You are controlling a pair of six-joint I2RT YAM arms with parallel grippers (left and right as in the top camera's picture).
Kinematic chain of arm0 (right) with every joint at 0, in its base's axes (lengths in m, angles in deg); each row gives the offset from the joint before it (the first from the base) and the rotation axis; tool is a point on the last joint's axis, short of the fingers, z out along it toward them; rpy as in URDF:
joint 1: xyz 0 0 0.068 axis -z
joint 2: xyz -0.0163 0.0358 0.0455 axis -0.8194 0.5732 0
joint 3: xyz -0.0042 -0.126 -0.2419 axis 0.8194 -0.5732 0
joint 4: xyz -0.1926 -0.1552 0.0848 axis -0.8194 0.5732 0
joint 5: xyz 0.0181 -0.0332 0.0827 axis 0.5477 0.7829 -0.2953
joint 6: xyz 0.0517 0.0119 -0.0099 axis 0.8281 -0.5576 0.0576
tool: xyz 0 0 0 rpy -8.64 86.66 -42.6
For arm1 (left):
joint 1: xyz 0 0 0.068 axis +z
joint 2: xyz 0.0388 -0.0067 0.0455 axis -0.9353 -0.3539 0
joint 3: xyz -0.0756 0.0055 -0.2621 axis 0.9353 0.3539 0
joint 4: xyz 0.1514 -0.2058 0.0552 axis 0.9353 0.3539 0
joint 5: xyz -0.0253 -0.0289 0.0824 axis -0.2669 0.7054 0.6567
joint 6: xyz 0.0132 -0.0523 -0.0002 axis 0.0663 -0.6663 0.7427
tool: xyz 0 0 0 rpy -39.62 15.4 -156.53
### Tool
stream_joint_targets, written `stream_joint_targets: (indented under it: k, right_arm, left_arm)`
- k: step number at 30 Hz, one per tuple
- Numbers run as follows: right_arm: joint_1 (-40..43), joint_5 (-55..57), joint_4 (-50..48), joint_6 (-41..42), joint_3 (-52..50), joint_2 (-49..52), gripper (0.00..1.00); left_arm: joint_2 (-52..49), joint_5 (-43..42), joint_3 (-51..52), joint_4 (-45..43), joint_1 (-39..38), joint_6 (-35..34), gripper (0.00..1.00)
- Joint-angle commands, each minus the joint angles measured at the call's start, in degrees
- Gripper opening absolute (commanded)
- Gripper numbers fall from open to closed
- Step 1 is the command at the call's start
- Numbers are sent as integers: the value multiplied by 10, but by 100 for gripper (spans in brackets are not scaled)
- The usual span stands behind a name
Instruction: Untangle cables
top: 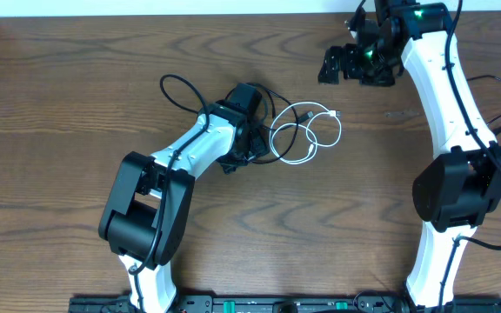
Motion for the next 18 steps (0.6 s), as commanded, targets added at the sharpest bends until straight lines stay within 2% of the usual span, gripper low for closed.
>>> stream_joint_targets:
  k: [1,2,3,4,5,6,8,12,18]
  right_arm:
    - [-7,12,12,6,3,-19,99]
    - [-7,12,14,6,3,-19,99]
    - [-7,12,14,6,3,-19,99]
    - [-7,12,14,6,3,-19,99]
    - [-7,12,13,6,3,-19,98]
    - [-7,12,12,6,3,-19,97]
    - [-7,11,12,7,3,-19,93]
    - [-10,-1,12,7,3,-19,86]
    - [-25,-10,7,6,3,-19,88]
  left_arm:
    - [-18,17,8,-2,-4,-24,65]
    - [-21,43,8,-7,-5,-24,52]
    - [-21,57,8,-10,-5,-24,44]
    - [-21,76,8,-16,-4,-21,41]
    - [-21,108,7,-41,-4,25,19]
    - [-21,112,6,-63,-2,71,8]
    - [-13,89,-7,-86,2,153,8]
    - [59,28,-73,-52,3,235,7]
    - [206,-29,-117,-45,4,247,7]
